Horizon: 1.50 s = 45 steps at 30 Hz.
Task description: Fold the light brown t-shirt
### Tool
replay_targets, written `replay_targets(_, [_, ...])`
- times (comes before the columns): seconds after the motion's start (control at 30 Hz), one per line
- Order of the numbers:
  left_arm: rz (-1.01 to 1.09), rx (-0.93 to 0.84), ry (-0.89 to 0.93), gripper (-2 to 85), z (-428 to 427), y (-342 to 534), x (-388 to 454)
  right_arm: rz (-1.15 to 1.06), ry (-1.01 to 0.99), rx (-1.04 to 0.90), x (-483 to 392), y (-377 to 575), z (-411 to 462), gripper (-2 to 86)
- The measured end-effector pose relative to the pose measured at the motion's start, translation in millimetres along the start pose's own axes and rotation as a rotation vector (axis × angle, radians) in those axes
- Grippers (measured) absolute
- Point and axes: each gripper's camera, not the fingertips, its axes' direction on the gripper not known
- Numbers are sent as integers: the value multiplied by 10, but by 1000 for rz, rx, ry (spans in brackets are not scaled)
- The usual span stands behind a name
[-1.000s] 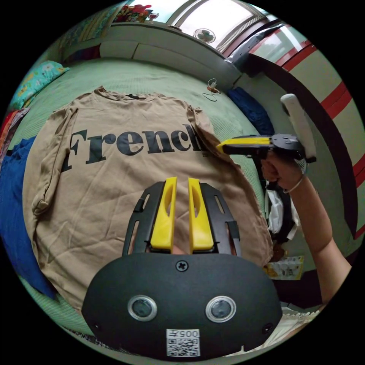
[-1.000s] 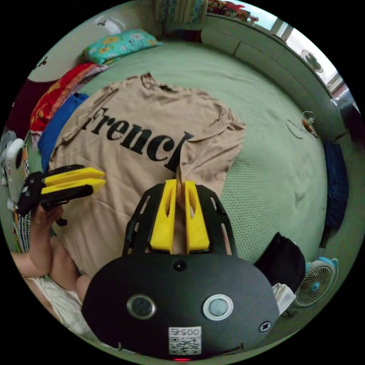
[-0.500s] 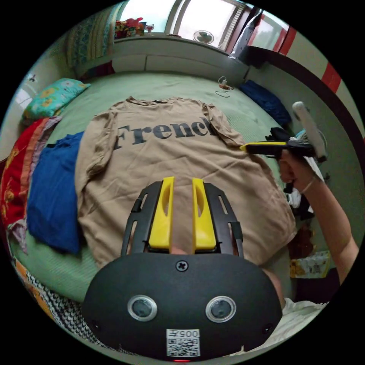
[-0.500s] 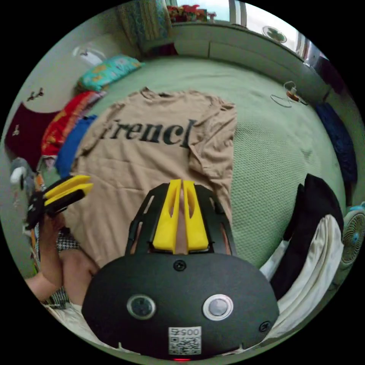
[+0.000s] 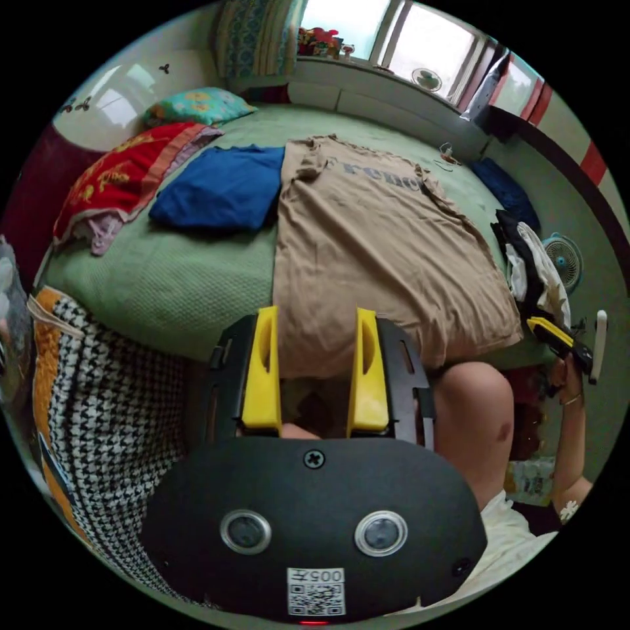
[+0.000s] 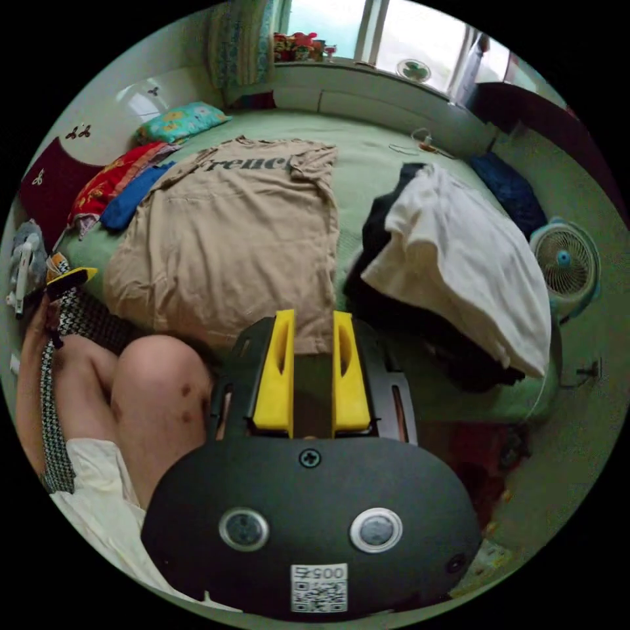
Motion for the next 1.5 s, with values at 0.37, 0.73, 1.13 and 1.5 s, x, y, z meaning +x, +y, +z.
replay_targets(0.37, [-52, 17, 12, 207, -255, 680, -361, 88, 44, -47, 274, 378, -230, 81])
replay_targets(0.73, [-64, -75, 45, 187, -430, 964, -450, 148, 4, -69, 451, 561, -468, 73])
replay_targets(1.13, [-22, -131, -40, 31, -1043, 1092, -347, 145, -54, -63, 629, 754, -878, -11])
replay_targets(1.5, [59, 149, -67, 14, -2783, 1130, -360, 80, -147, 146, 782, 739, -2231, -13])
